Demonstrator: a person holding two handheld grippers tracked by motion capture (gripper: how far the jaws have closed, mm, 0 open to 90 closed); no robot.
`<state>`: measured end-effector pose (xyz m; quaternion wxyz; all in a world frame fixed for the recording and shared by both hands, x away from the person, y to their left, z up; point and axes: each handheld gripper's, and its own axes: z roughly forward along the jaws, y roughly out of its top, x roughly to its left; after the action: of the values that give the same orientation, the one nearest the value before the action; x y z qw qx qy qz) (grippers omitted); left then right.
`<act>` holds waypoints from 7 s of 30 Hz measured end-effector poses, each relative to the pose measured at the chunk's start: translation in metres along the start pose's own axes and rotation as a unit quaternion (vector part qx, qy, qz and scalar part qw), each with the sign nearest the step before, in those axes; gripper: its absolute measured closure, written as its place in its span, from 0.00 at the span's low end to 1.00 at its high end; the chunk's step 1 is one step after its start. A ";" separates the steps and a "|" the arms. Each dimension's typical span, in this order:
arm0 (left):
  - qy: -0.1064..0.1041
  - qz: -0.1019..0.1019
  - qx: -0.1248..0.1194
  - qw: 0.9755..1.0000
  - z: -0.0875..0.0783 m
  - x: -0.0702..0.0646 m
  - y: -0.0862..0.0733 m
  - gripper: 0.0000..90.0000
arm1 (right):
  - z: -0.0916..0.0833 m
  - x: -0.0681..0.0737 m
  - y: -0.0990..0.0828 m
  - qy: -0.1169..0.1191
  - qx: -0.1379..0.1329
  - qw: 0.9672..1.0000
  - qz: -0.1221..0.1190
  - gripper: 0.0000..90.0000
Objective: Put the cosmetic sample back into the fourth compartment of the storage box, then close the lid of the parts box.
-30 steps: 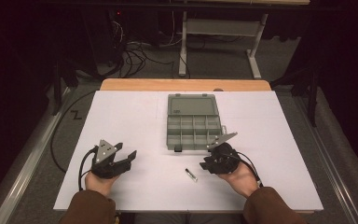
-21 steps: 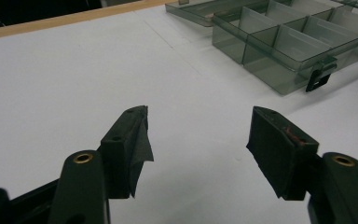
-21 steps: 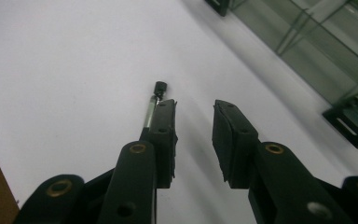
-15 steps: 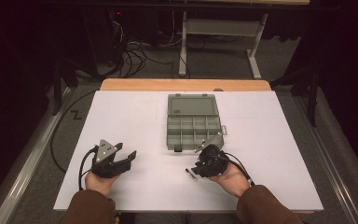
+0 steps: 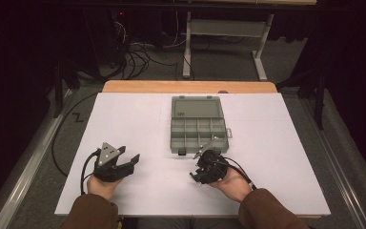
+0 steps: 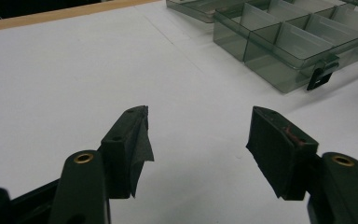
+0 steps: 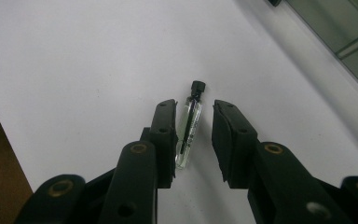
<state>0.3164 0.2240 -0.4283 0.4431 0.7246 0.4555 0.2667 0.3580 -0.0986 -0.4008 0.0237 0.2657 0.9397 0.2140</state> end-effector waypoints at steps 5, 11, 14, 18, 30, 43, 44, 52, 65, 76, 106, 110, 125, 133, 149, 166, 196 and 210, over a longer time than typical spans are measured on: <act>0.000 0.000 -0.001 1.000 0.000 0.000 0.000 0.43 | 0.002 0.000 0.001 0.001 0.009 1.000 -0.003 0.79; 0.000 0.000 0.000 1.000 0.000 0.000 0.000 0.42 | 0.005 0.000 0.001 0.002 0.017 1.000 -0.006 0.80; -0.001 0.001 0.000 1.000 0.000 0.000 0.000 0.42 | 0.006 0.000 0.001 -0.003 0.023 1.000 -0.012 0.82; -0.001 0.001 0.000 1.000 0.000 0.000 0.000 0.42 | 0.008 0.001 0.001 -0.006 0.031 0.999 -0.019 0.84; -0.002 0.002 0.000 1.000 0.000 0.000 0.000 0.42 | 0.008 0.000 0.001 -0.007 0.035 0.999 -0.020 0.90; -0.002 0.002 0.000 1.000 0.000 0.000 0.000 0.42 | 0.007 0.000 0.000 -0.009 0.032 0.999 -0.026 0.91; -0.003 0.002 0.000 1.000 0.000 -0.001 0.000 0.42 | 0.006 0.000 0.000 -0.009 0.031 0.999 -0.025 0.91; -0.003 0.002 0.000 1.000 0.000 0.000 0.000 0.43 | 0.004 -0.002 0.000 -0.005 0.025 0.999 -0.023 0.91; -0.003 0.003 -0.004 1.000 0.000 -0.001 0.000 0.43 | -0.007 -0.008 0.001 -0.010 0.014 1.000 -0.018 0.91; -0.004 0.008 -0.005 1.000 0.000 -0.003 0.000 0.43 | -0.023 -0.017 0.002 -0.017 -0.004 1.000 -0.011 0.91; -0.010 0.012 -0.006 1.000 0.000 -0.004 0.000 0.43 | -0.056 -0.058 0.005 -0.039 -0.047 0.997 0.045 0.91; -0.010 0.013 -0.004 1.000 0.000 -0.004 0.000 0.43 | -0.061 -0.063 0.005 -0.044 -0.051 0.996 0.050 0.91; -0.011 0.014 -0.005 1.000 0.000 -0.004 0.000 0.43 | -0.068 -0.093 0.012 -0.062 -0.054 0.993 0.090 0.91; -0.007 0.014 -0.005 1.000 0.000 -0.004 0.000 0.43 | -0.069 -0.110 0.018 -0.082 -0.059 0.988 0.113 0.91; -0.005 0.014 -0.003 1.000 0.000 -0.003 0.000 0.43 | -0.055 -0.136 0.026 -0.109 -0.064 0.981 0.148 0.91; -0.002 0.008 -0.010 1.000 -0.001 -0.001 0.000 0.43 | -0.036 -0.150 0.032 -0.115 -0.056 0.978 0.167 0.90; -0.010 -0.002 -0.009 1.000 -0.001 0.001 0.000 0.43 | -0.042 -0.148 0.023 -0.114 -0.086 0.976 0.166 0.84; -0.002 0.003 -0.007 1.000 -0.002 -0.001 -0.001 0.43 | -0.045 -0.142 0.003 -0.104 -0.103 0.975 0.165 0.81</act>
<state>0.3137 0.2241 -0.4285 0.4483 0.7233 0.4507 0.2697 0.4742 -0.1862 -0.3684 0.1129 0.4341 0.8483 0.2814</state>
